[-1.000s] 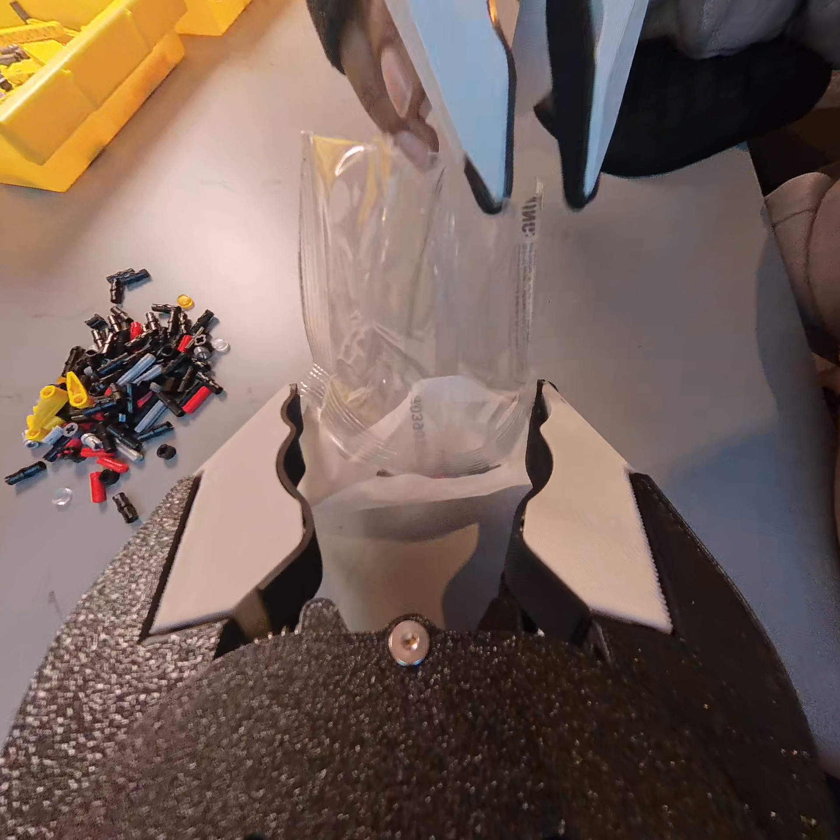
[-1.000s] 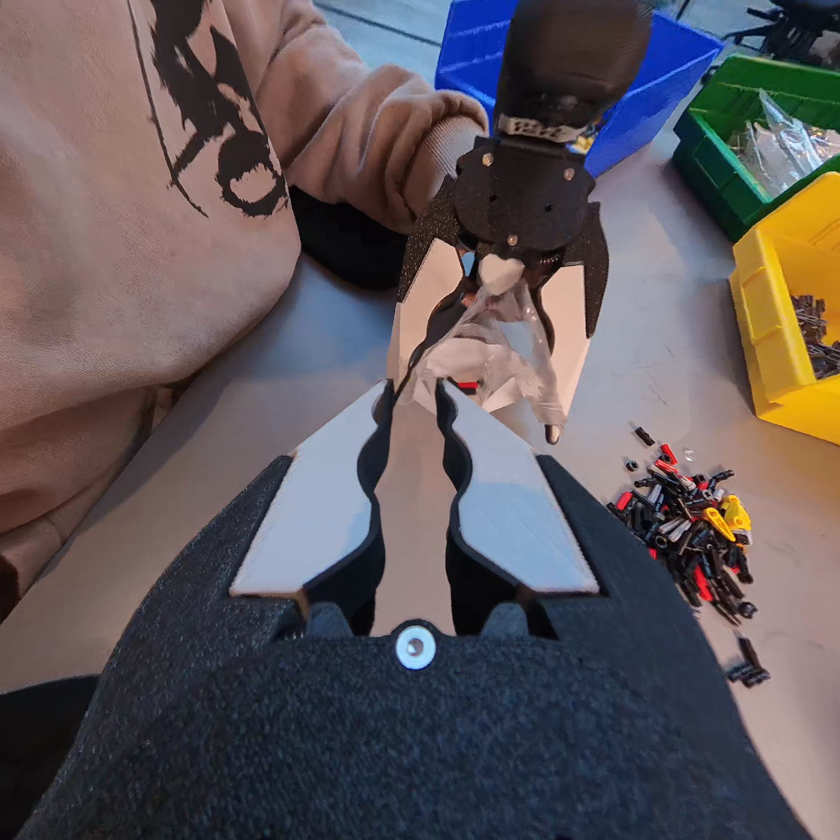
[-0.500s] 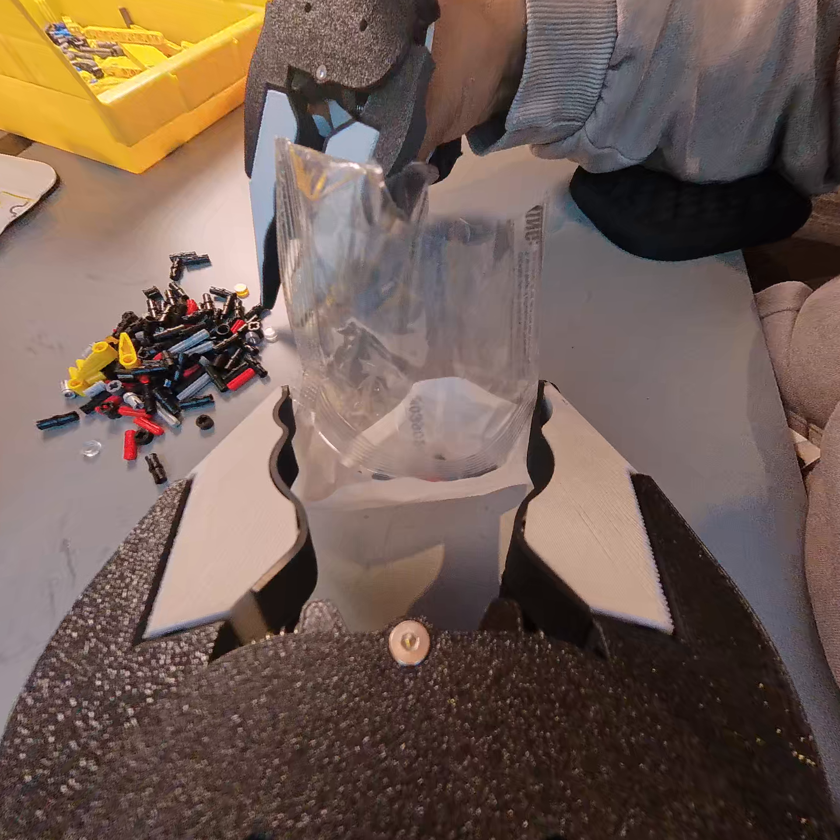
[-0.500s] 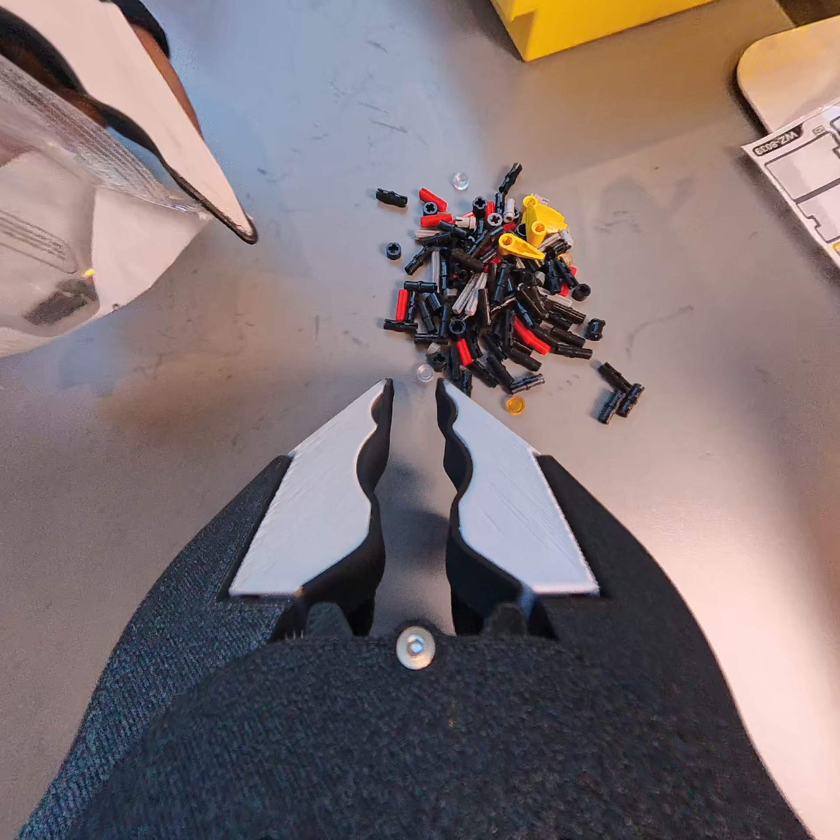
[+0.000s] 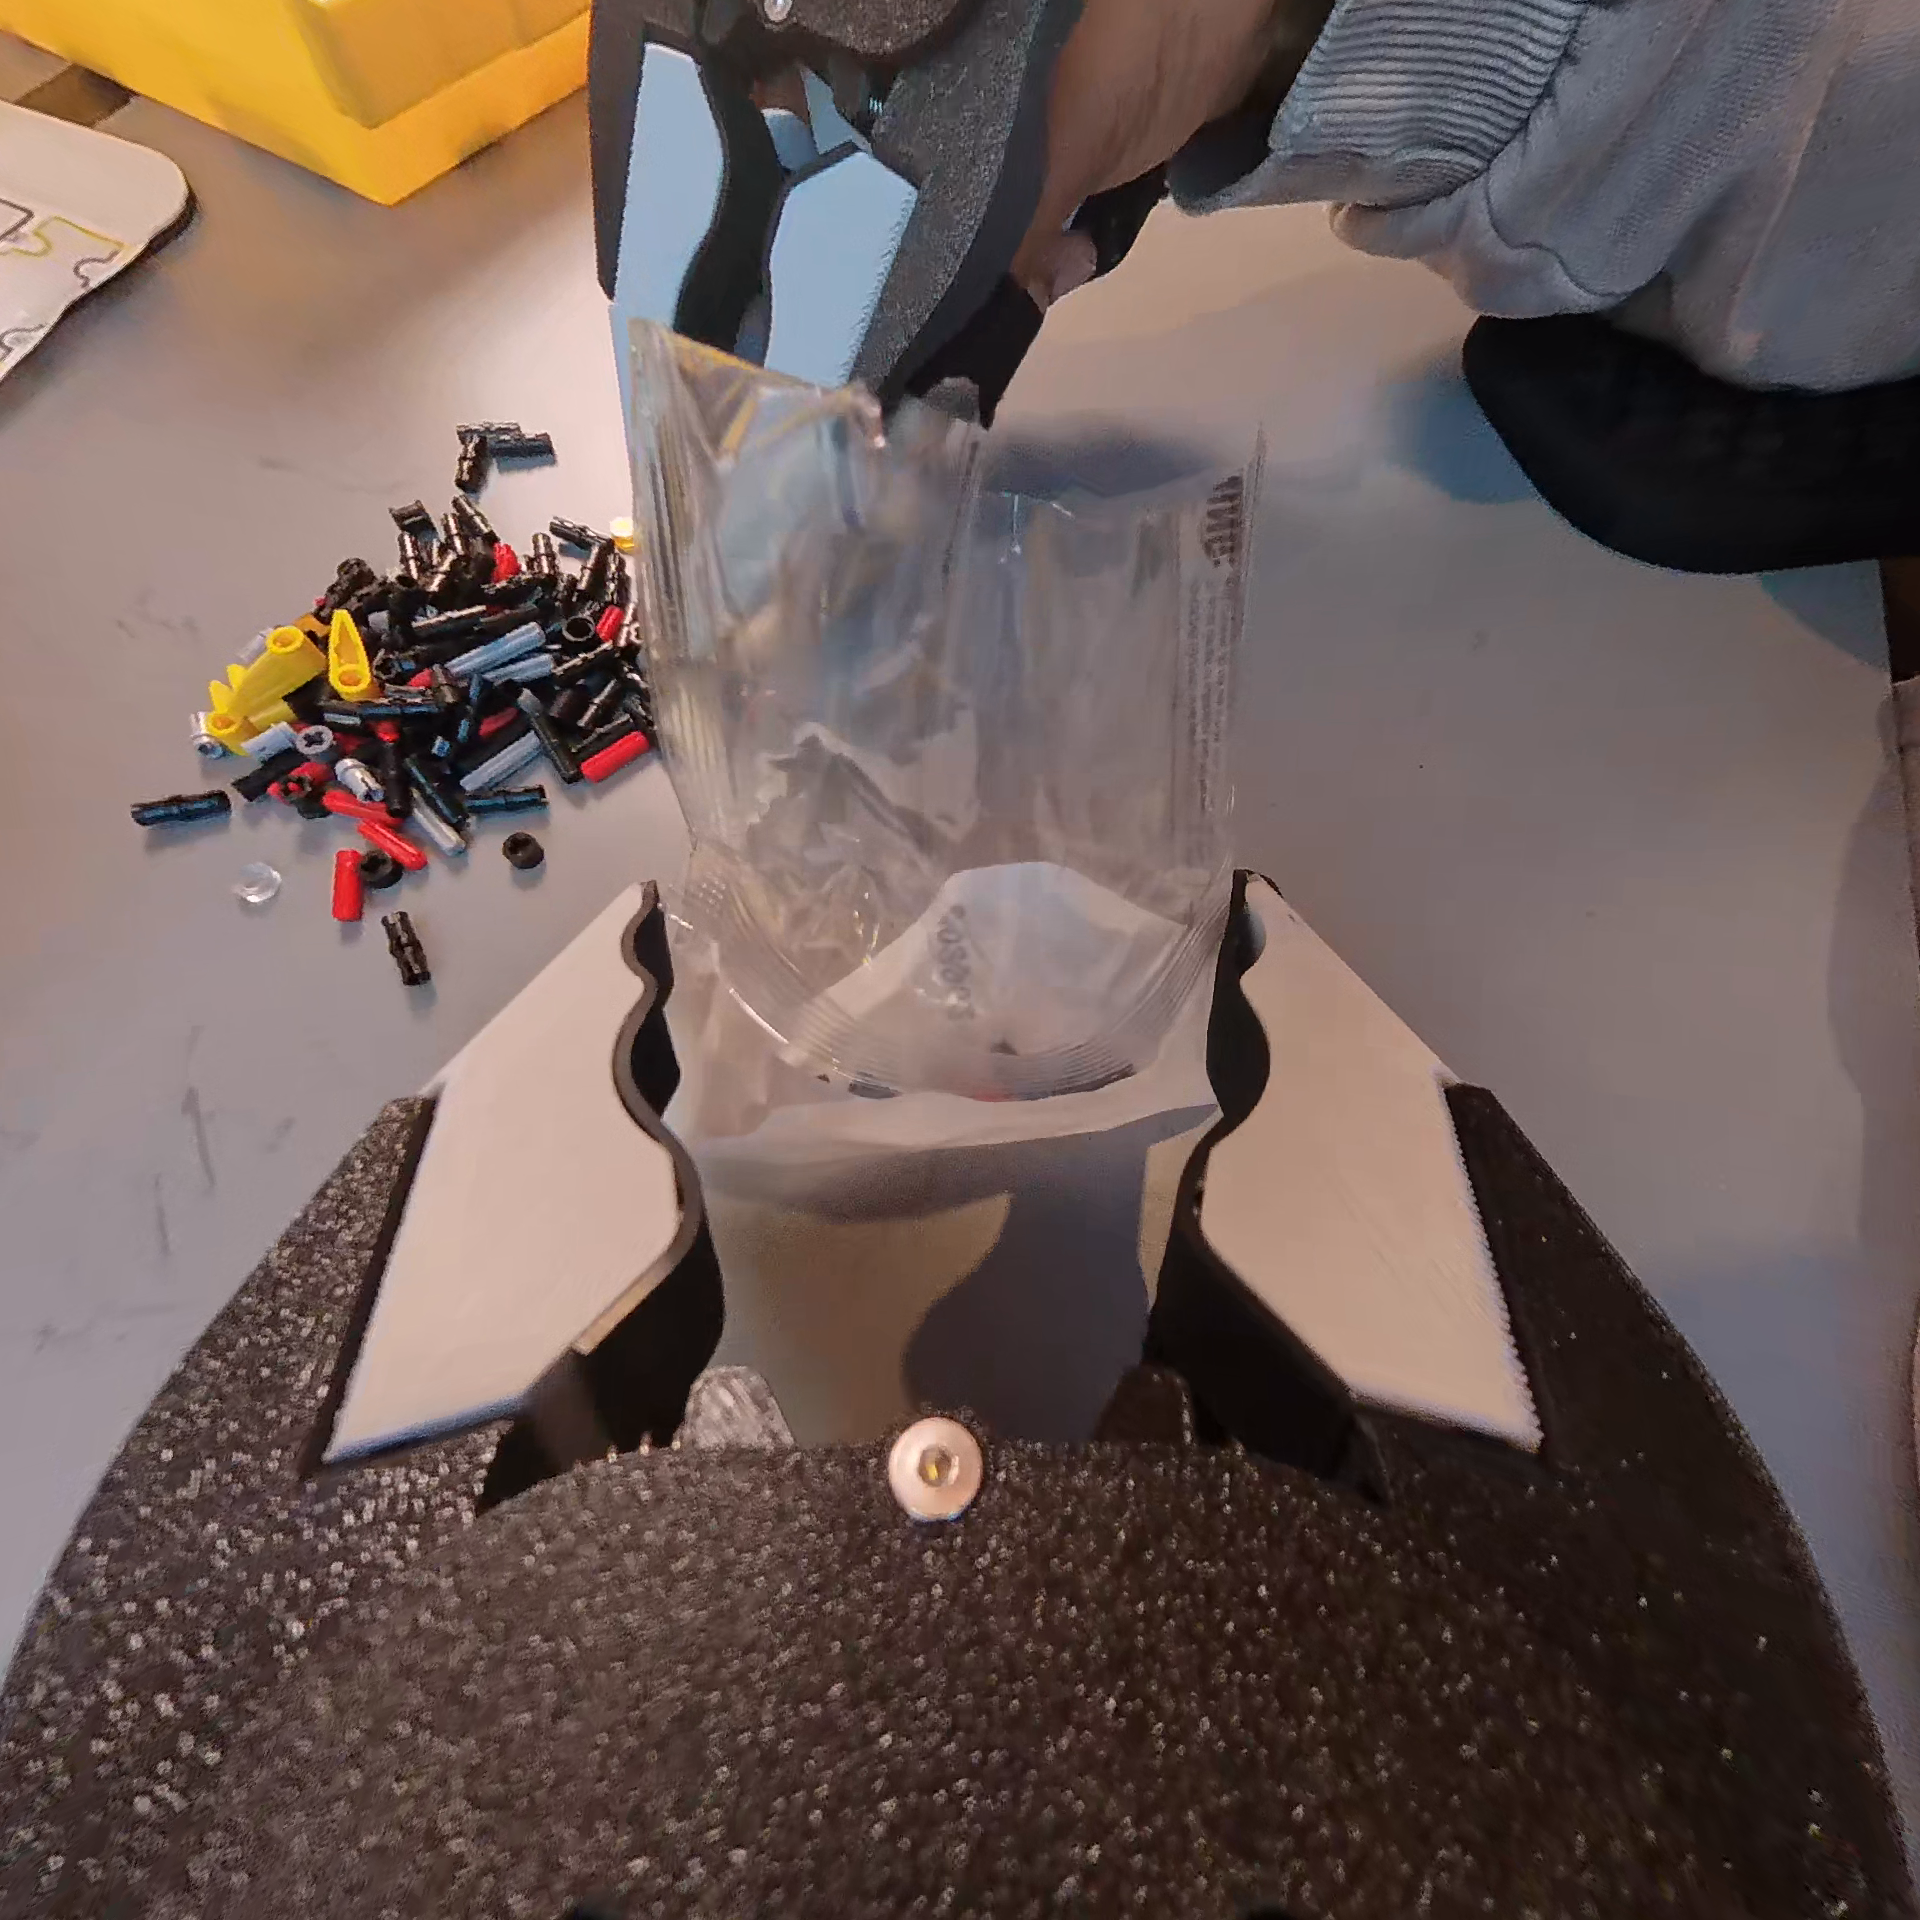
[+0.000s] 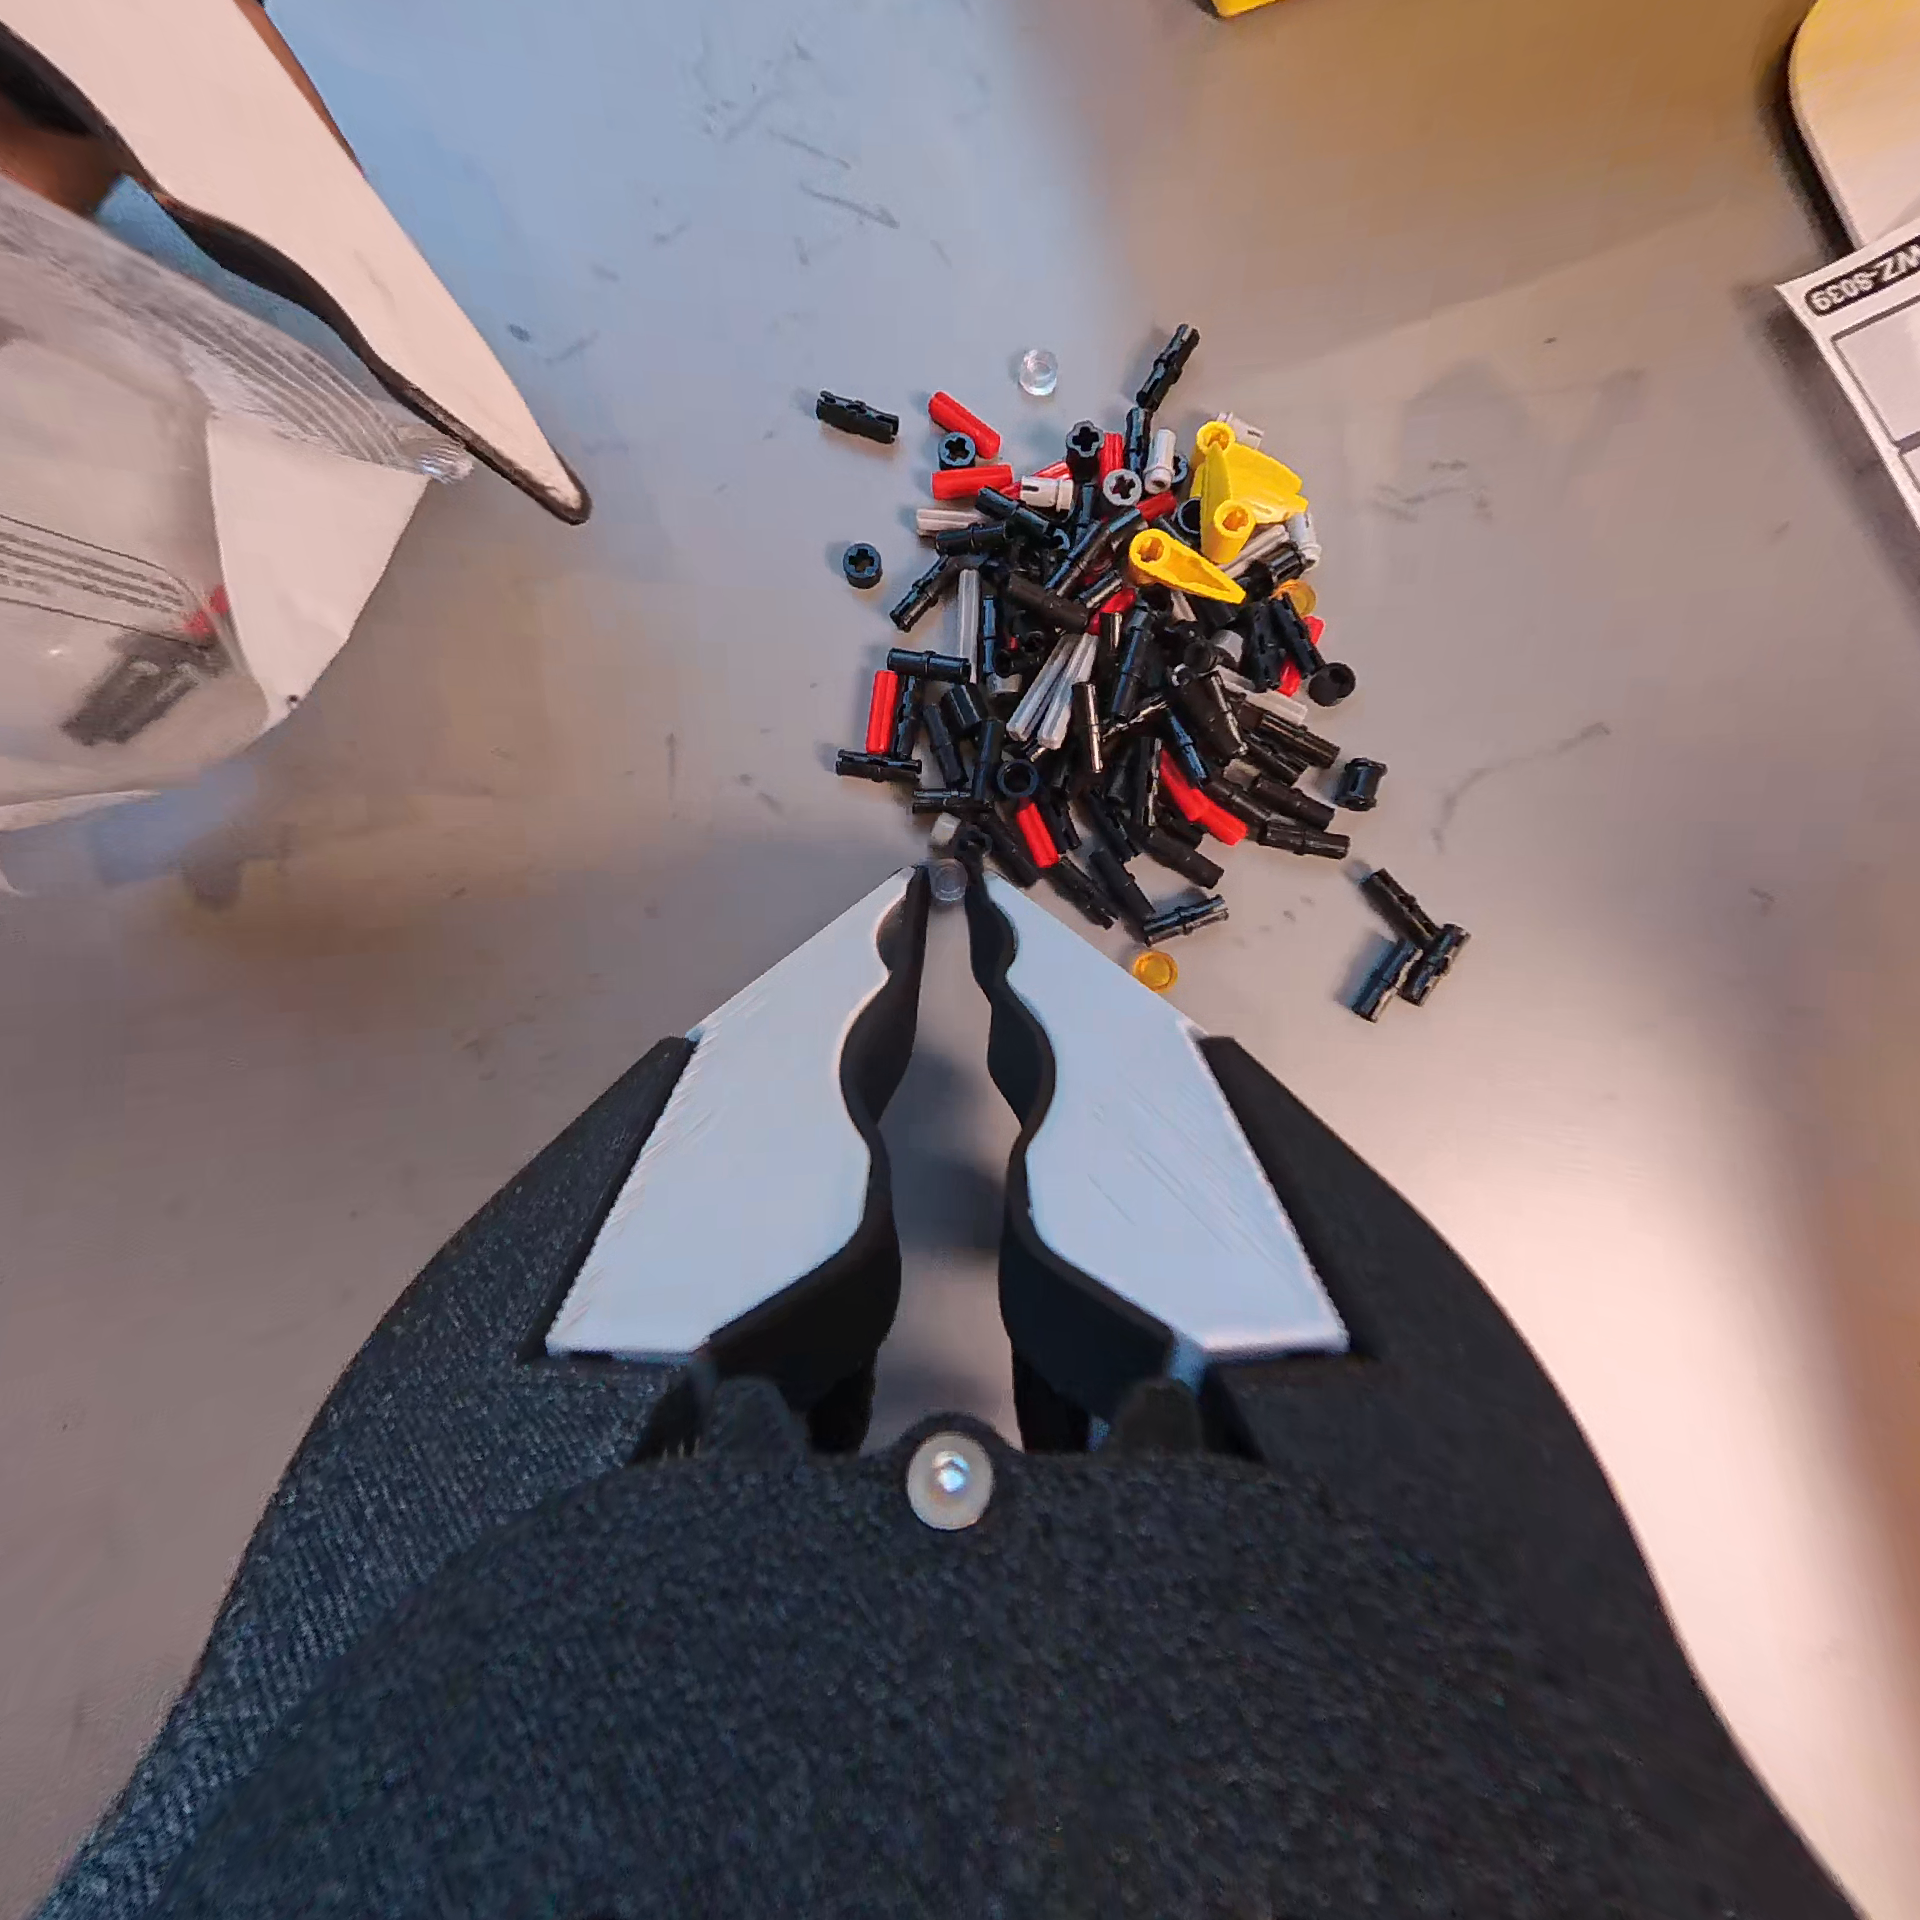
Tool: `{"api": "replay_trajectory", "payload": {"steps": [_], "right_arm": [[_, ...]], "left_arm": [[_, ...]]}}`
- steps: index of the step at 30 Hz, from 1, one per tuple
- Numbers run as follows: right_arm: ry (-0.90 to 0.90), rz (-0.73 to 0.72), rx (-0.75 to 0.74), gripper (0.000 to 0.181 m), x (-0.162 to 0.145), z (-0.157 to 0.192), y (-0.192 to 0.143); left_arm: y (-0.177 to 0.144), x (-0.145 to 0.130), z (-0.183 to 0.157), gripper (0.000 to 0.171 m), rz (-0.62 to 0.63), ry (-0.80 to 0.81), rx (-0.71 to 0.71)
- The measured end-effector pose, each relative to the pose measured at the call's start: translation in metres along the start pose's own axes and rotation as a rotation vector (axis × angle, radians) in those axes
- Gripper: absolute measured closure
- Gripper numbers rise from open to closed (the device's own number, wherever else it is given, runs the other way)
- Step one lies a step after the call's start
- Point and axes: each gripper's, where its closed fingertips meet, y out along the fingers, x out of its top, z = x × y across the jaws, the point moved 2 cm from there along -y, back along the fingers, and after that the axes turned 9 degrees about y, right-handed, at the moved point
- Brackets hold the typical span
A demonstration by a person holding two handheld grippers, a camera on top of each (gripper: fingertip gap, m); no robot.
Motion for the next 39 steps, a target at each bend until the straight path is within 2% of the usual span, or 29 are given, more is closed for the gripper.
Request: {"api": "replay_trajectory", "payload": {"steps": [4,6,10,12,15,17,19,22,24,27,29,31,33,36,39], "right_arm": [[-0.055,-0.021,0.0,0.175,0.0,0.002,-0.001],[-0.068,-0.076,0.057,0.175,0.006,0.012,-0.01],[-0.165,-0.355,0.268,0.175,0.051,0.057,-0.072],[-0.223,-0.427,0.353,0.175,0.064,0.083,-0.096],[-0.322,-0.365,0.395,0.174,0.059,0.111,-0.09],[-0.372,-0.318,0.343,0.169,0.054,0.114,-0.076],[-0.372,-0.337,0.36,0.164,0.055,0.115,-0.078],[-0.321,-0.432,0.393,0.164,0.065,0.107,-0.1],[-0.263,-0.457,0.309,0.165,0.069,0.082,-0.106],[-0.188,-0.298,0.055,0.165,0.041,0.019,-0.075],[-0.124,-0.175,0.007,0.163,0.014,-0.003,-0.045],[-0.099,-0.111,0.009,0.16,-0.001,-0.009,-0.026],[-0.137,-0.087,-0.024,0.16,-0.004,-0.016,-0.019],[-0.143,-0.059,0.025,0.161,-0.003,-0.012,-0.01],[-0.151,-0.012,0.059,0.176,-0.007,-0.008,-0.007]], "left_arm": [[0.001,-0.001,0.0,0.067,0.001,-0.028,-0.008],[0.001,0.0,0.0,0.068,-0.004,-0.036,-0.01],[0.002,0.002,-0.002,0.068,-0.01,-0.038,-0.018],[0.003,0.003,-0.003,0.068,-0.015,-0.036,-0.027],[0.005,0.006,-0.005,0.068,-0.022,-0.029,-0.031],[0.006,0.007,-0.007,0.068,-0.022,-0.019,-0.029],[0.005,0.007,-0.007,0.069,-0.023,-0.013,-0.02],[0.003,0.008,-0.005,0.07,-0.031,-0.017,-0.012],[0.002,0.005,-0.002,0.07,-0.022,-0.025,-0.003],[0.0,0.001,0.004,0.07,-0.006,-0.041,0.018],[0.0,-0.001,0.007,0.07,0.008,-0.043,0.037],[0.0,-0.003,0.008,0.07,0.017,-0.042,0.044],[0.0,-0.003,0.007,0.071,0.018,-0.039,0.042],[0.001,-0.003,0.008,0.071,0.021,-0.042,0.039],[0.001,-0.004,0.009,0.071,0.023,-0.053,0.042]]}}
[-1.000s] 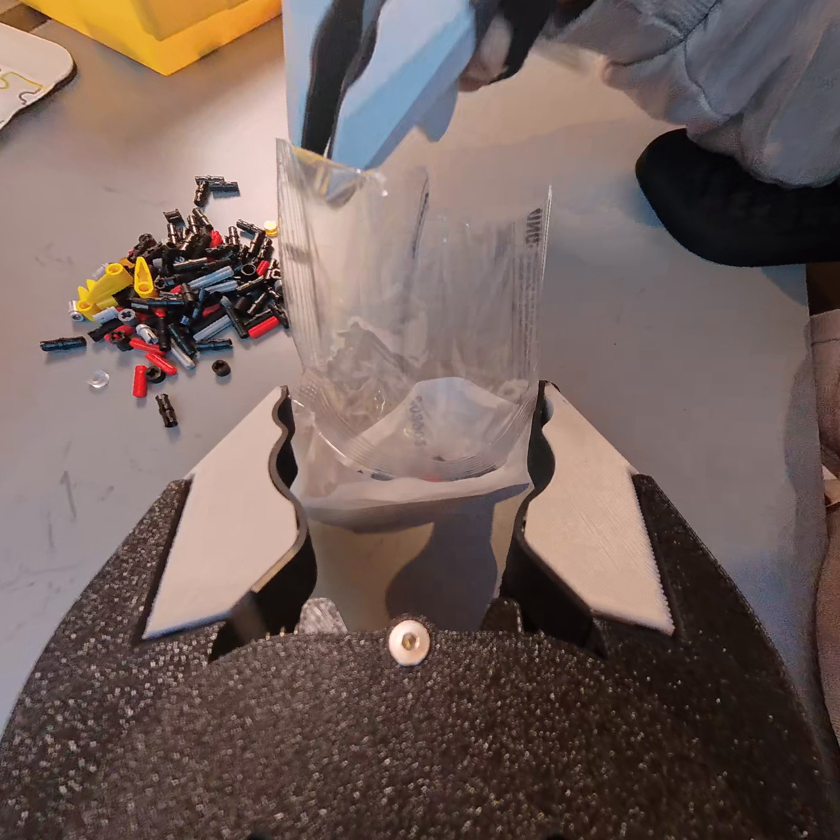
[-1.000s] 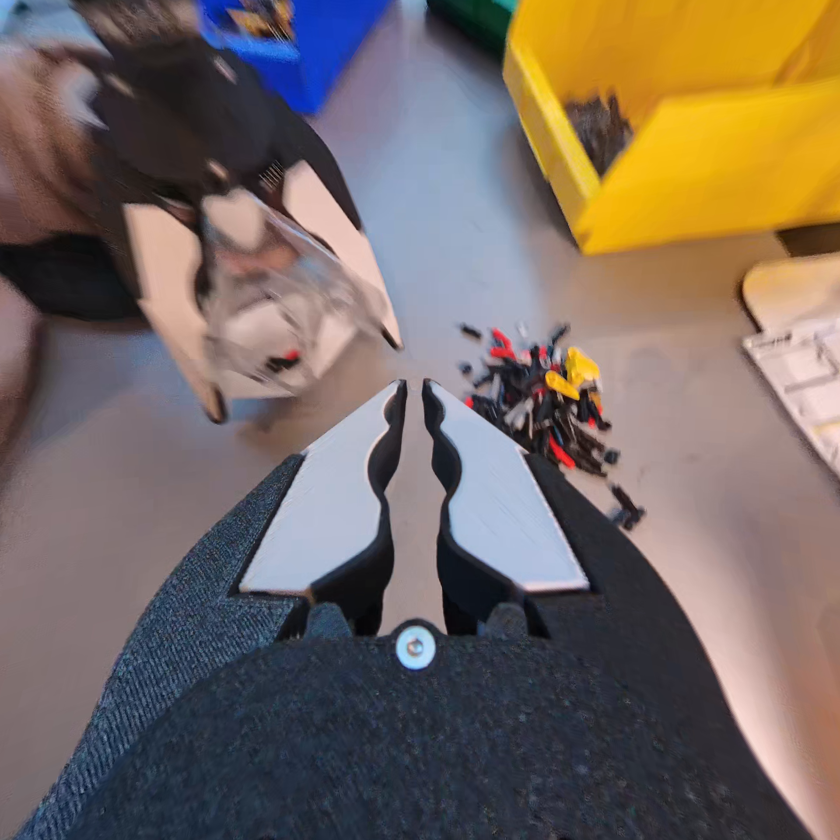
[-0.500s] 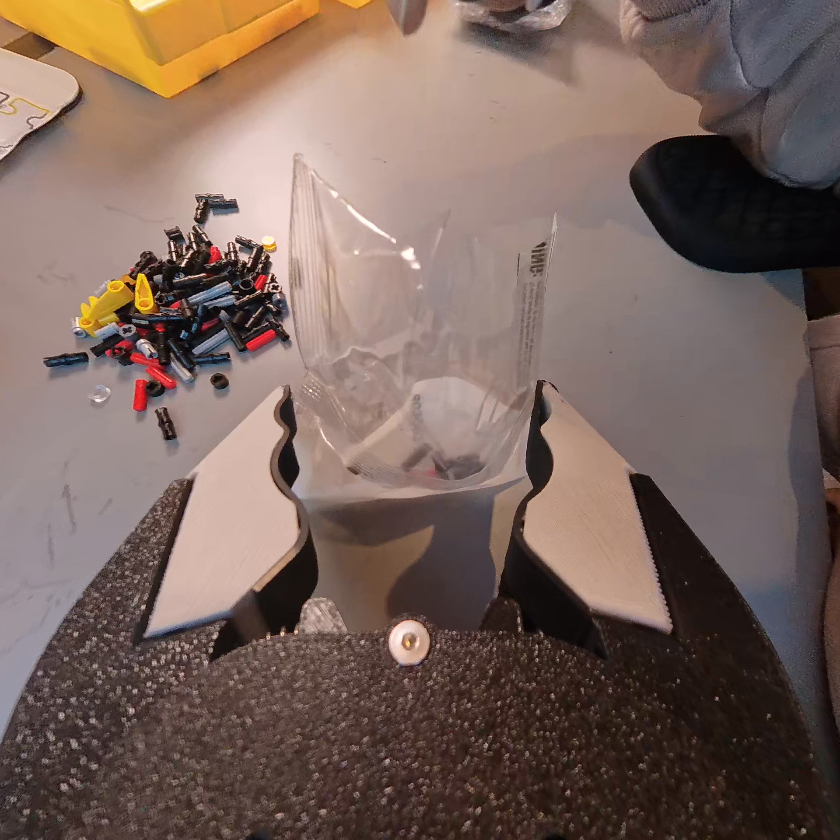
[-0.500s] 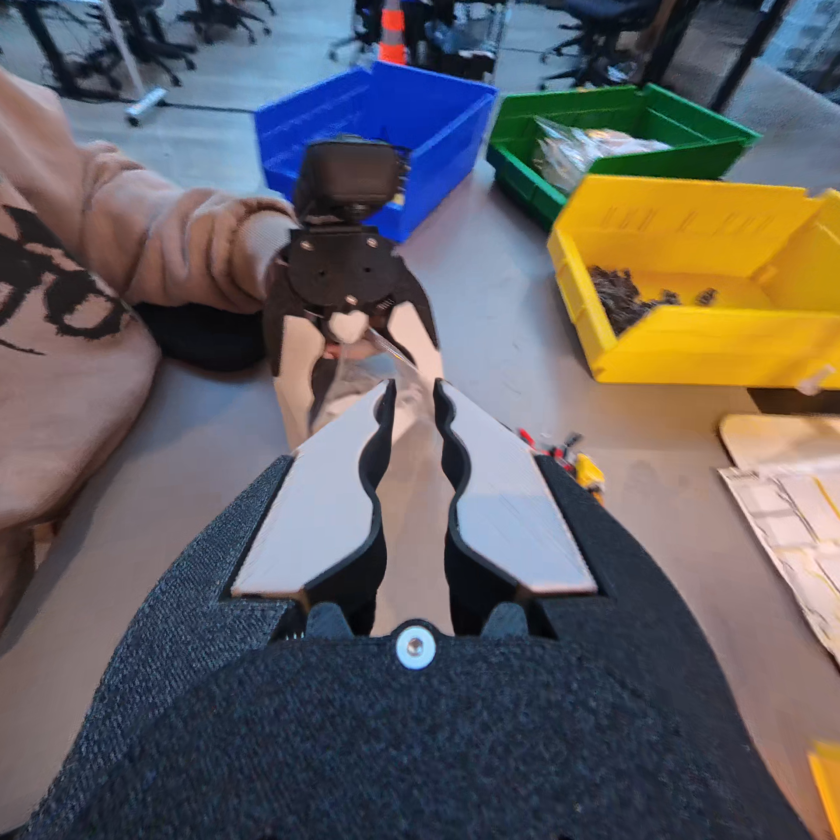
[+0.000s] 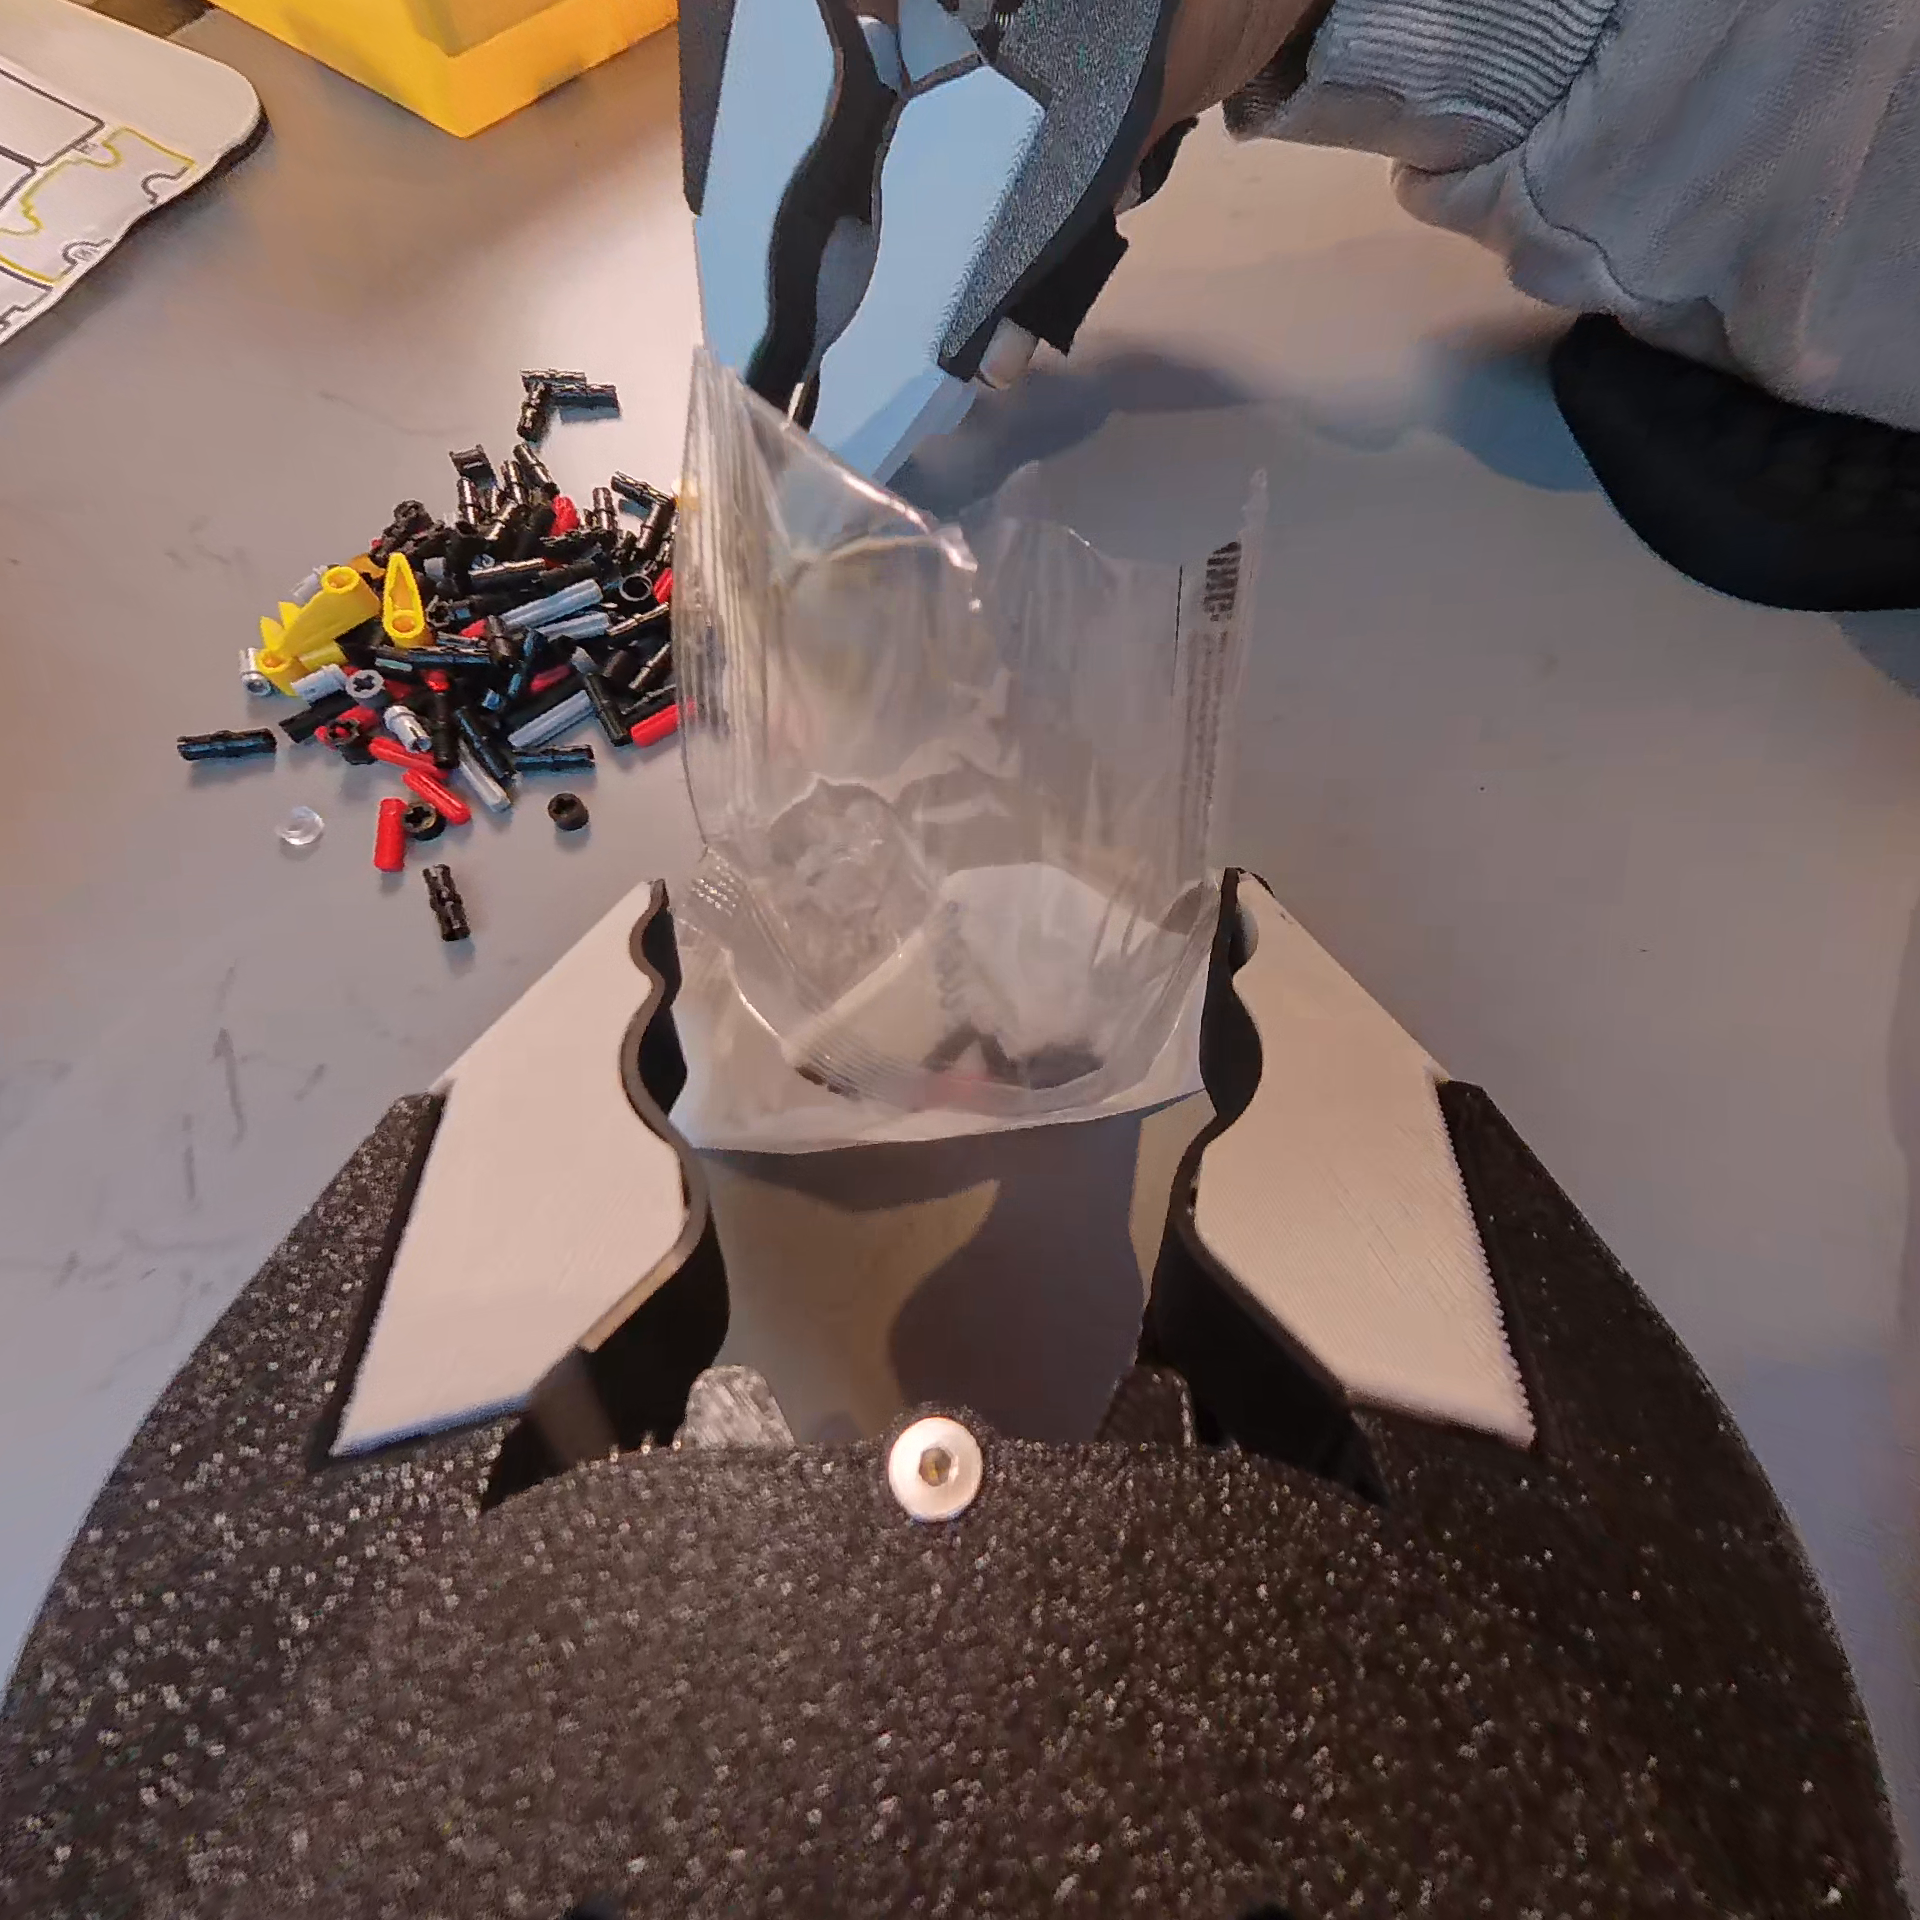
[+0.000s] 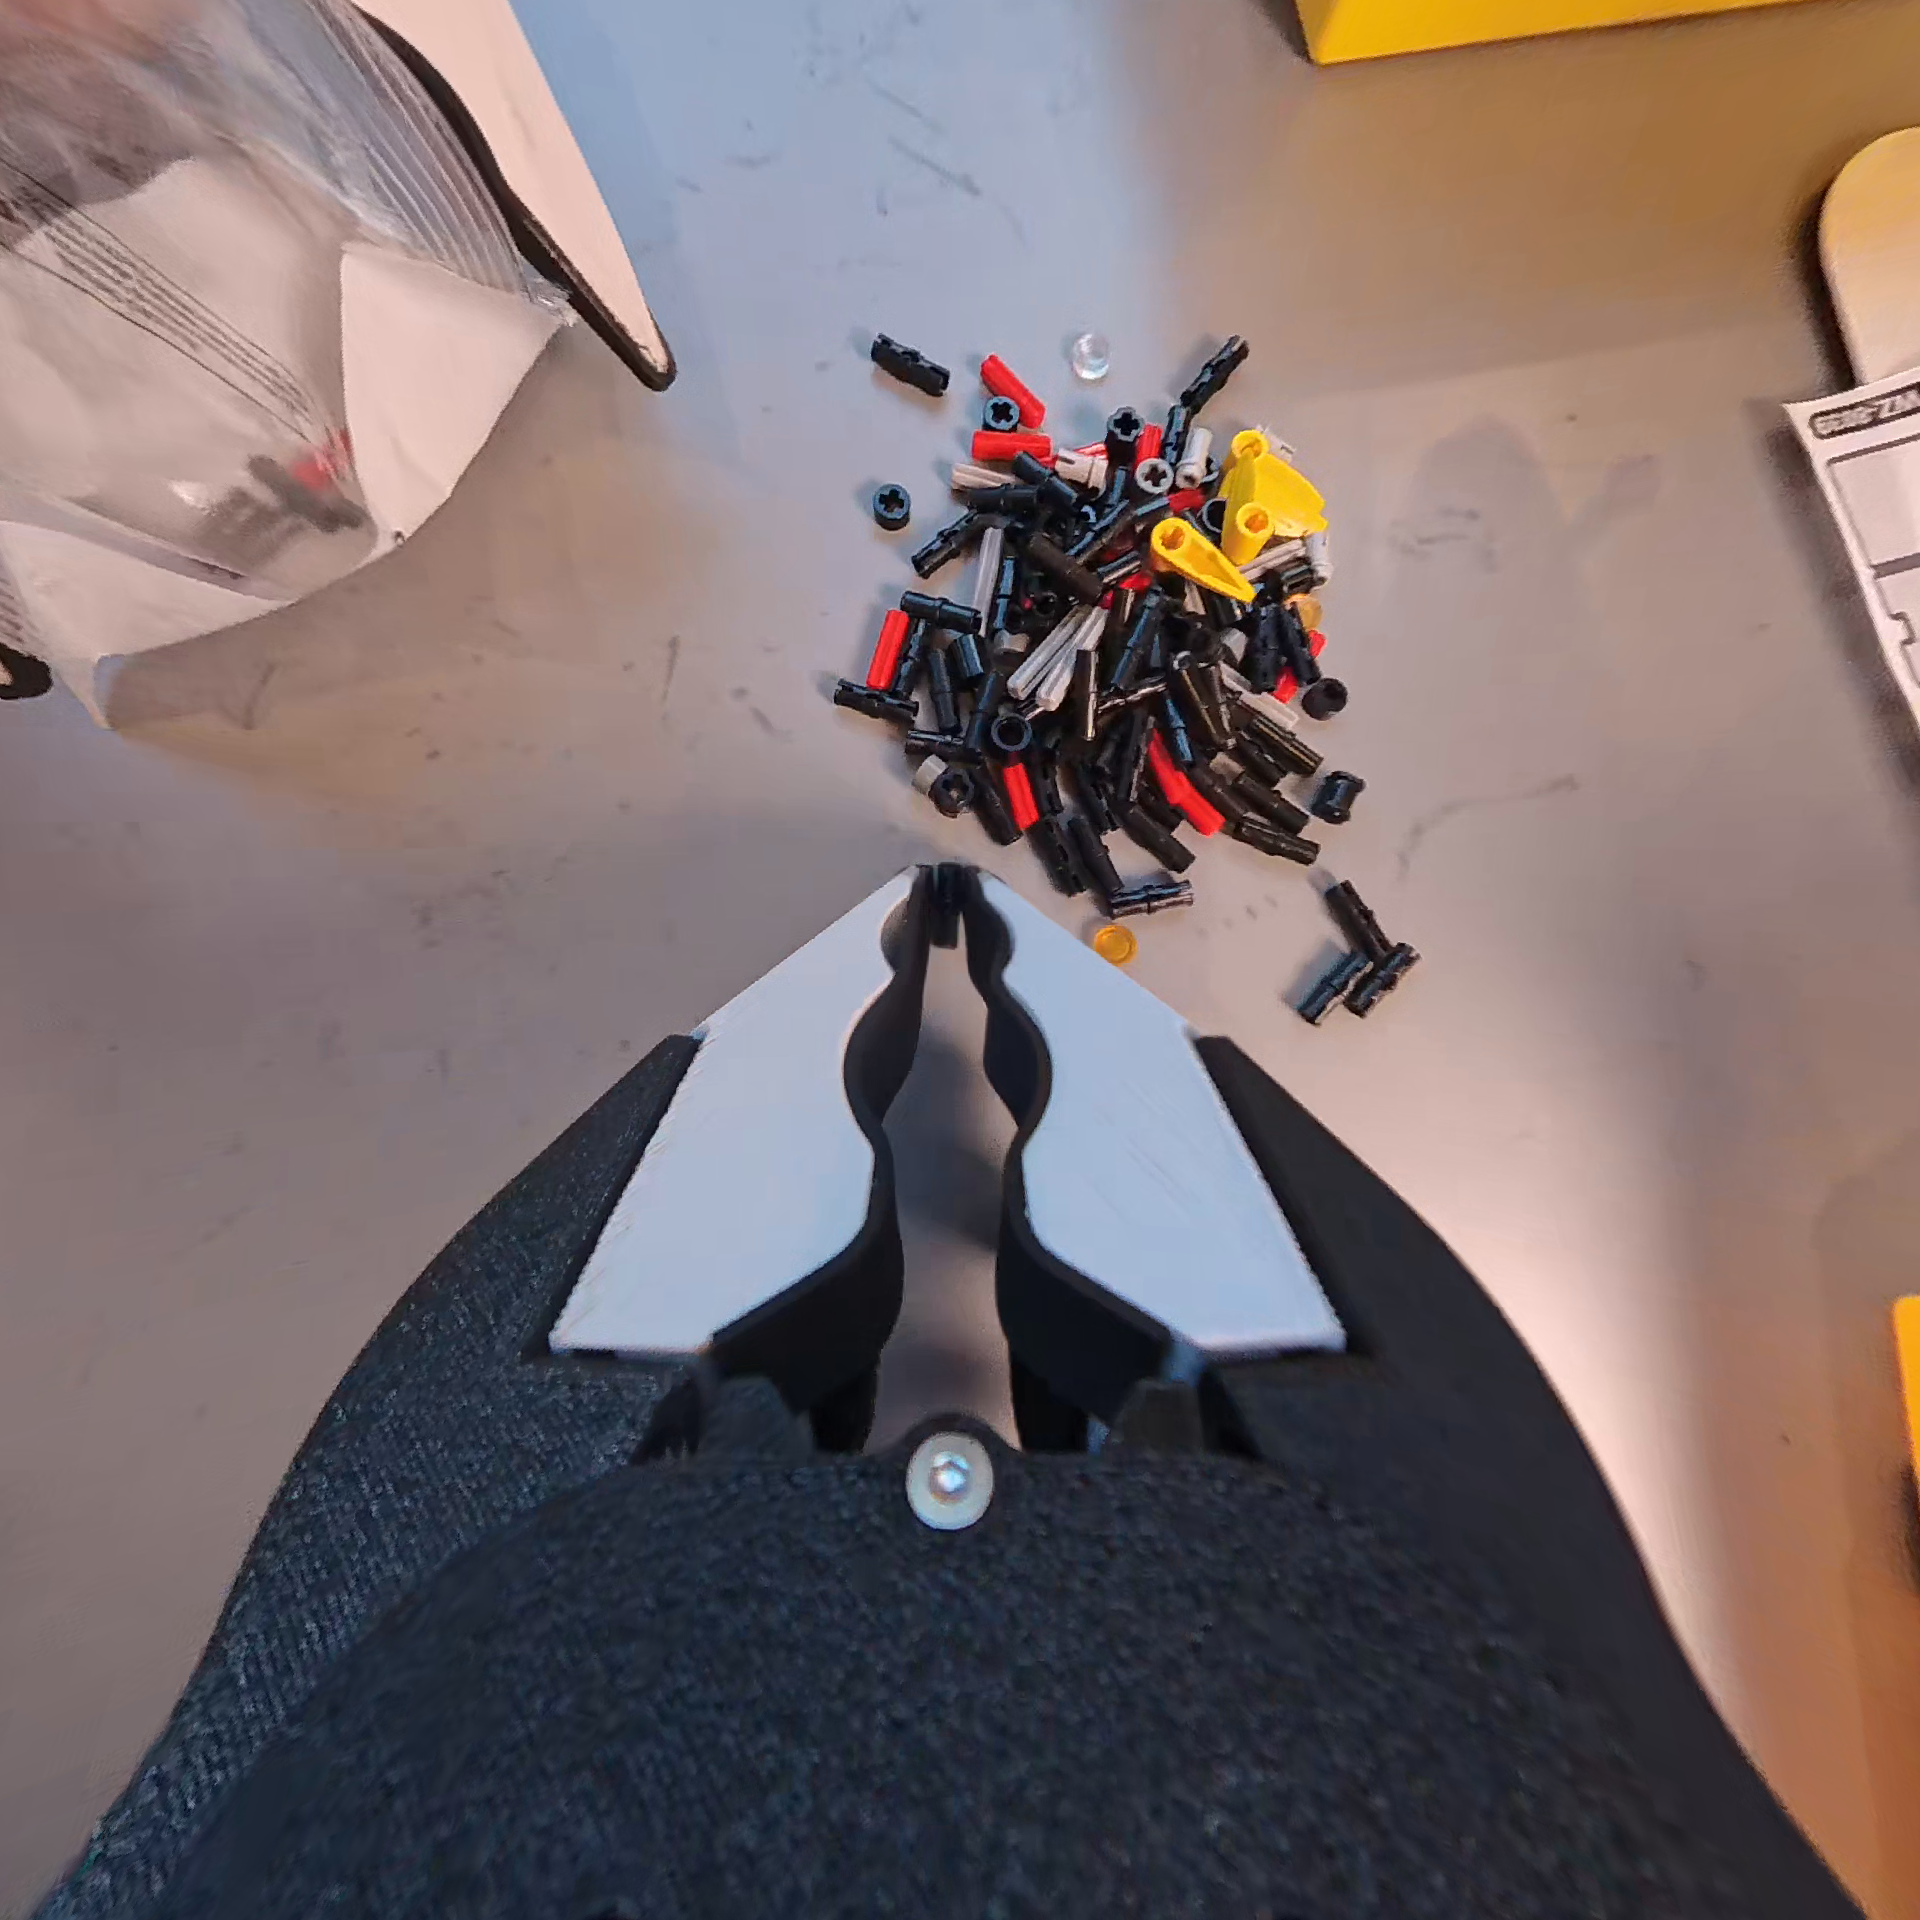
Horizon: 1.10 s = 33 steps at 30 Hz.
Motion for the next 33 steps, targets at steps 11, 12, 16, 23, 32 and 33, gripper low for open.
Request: {"api": "replay_trajectory", "payload": {"steps": [11,12,16,23,32,33], "right_arm": [[-0.09,-0.423,0.331,0.177,0.086,0.087,-0.064],[-0.118,-0.413,0.336,0.176,0.086,0.094,-0.06],[-0.161,-0.382,0.321,0.163,0.084,0.103,-0.049],[-0.024,-0.368,0.129,0.166,0.064,0.031,-0.055],[-0.005,-0.082,-0.014,0.161,0.017,0.004,0.006],[0.002,-0.062,-0.031,0.161,0.016,0.002,0.008]], "left_arm": [[0.003,0.001,0.001,0.071,0.0,-0.01,0.005],[0.003,0.001,0.001,0.071,0.0,-0.008,0.005],[0.003,0.001,0.0,0.07,0.001,0.0,0.015],[-0.002,-0.003,0.012,0.071,0.007,-0.028,0.056],[-0.004,-0.006,0.017,0.072,0.01,-0.043,0.072],[-0.004,-0.006,0.017,0.072,0.011,-0.043,0.072]]}}
